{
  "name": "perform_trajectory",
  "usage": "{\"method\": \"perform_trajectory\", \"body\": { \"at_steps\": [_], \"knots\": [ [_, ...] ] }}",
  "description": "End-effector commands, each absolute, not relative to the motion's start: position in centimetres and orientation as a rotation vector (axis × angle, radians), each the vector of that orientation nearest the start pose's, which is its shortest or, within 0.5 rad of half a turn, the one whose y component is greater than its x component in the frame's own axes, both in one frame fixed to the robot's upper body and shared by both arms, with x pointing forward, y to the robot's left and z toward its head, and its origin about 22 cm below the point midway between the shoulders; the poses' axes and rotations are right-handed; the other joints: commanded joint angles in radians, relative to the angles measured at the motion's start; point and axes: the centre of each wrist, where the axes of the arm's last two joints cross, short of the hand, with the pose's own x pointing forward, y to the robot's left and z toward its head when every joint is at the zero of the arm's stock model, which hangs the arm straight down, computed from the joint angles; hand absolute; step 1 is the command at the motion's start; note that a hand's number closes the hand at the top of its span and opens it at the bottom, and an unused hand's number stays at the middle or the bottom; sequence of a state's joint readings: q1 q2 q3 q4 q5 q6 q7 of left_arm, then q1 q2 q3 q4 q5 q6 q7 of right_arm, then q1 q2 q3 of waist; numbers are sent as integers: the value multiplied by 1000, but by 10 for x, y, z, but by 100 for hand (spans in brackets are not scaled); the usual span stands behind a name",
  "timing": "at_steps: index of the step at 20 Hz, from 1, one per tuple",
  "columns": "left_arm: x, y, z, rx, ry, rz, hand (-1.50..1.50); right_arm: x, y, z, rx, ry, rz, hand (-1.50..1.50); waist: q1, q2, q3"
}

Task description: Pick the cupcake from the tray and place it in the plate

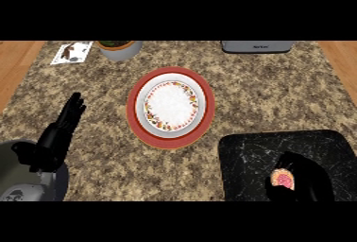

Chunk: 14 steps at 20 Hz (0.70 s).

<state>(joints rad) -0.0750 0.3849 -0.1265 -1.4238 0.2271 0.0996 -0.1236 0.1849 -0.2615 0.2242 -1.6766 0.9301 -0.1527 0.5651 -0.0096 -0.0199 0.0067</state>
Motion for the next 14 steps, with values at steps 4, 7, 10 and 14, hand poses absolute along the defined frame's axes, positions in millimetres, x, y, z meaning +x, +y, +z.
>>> {"method": "perform_trajectory", "body": {
  "at_steps": [4,7,10,14],
  "knots": [
    [252,310,-4,145,-1515,-116,0,172,-222,24,-1043,-1180,690,150,4,18,-7],
    [249,305,-12,167,-1506,-148,0,158,-221,41,-1090,-1235,727,150,1,18,-8],
    [264,321,-9,162,-1521,-138,0,147,-206,67,-1128,-1322,668,150,-6,19,-8],
    [242,309,-25,150,-1501,-136,0,150,-199,102,-1229,-1458,607,150,5,18,-9]
  ]
}}
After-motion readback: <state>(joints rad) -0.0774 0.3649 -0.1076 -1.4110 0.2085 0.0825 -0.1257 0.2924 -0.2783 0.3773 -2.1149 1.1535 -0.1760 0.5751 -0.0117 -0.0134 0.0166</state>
